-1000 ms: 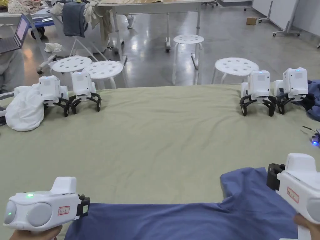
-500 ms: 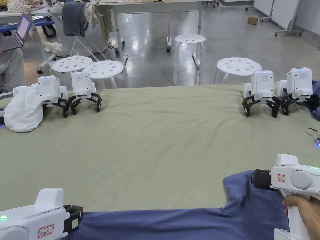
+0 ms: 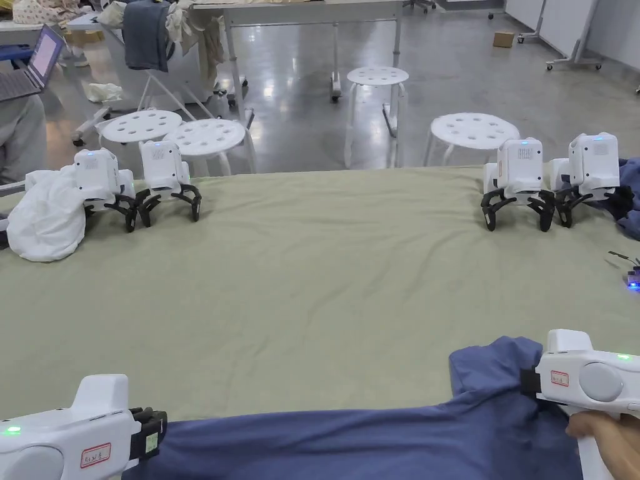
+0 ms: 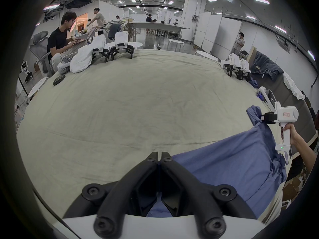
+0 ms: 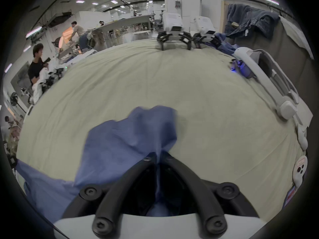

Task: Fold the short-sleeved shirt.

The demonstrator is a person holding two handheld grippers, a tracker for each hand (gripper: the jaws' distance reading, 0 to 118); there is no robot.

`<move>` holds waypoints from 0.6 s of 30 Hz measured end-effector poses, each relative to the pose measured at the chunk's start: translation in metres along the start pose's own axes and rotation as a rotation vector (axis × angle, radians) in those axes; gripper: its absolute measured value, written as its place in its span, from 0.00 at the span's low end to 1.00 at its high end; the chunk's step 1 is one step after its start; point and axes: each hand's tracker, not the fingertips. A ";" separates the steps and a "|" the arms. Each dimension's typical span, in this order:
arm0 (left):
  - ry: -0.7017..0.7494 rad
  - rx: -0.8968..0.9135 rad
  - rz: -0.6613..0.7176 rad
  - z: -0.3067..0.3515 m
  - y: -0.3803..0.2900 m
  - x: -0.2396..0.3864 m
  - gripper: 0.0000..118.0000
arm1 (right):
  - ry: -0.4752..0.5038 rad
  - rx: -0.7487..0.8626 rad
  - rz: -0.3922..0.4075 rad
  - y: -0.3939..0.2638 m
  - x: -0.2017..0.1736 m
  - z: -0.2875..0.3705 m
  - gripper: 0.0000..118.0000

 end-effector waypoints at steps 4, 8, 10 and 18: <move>0.007 0.001 0.006 0.001 -0.003 0.000 0.00 | -0.018 0.058 0.087 0.001 -0.006 0.023 0.05; 0.015 0.007 0.020 0.007 -0.007 -0.001 0.00 | 0.018 0.120 0.096 0.001 -0.003 0.060 0.05; 0.015 0.007 0.028 0.014 -0.009 0.000 0.00 | 0.026 0.143 0.102 -0.002 -0.002 0.083 0.05; 0.011 0.026 0.072 0.045 -0.020 -0.005 0.00 | 0.096 0.218 0.052 -0.035 0.016 0.174 0.05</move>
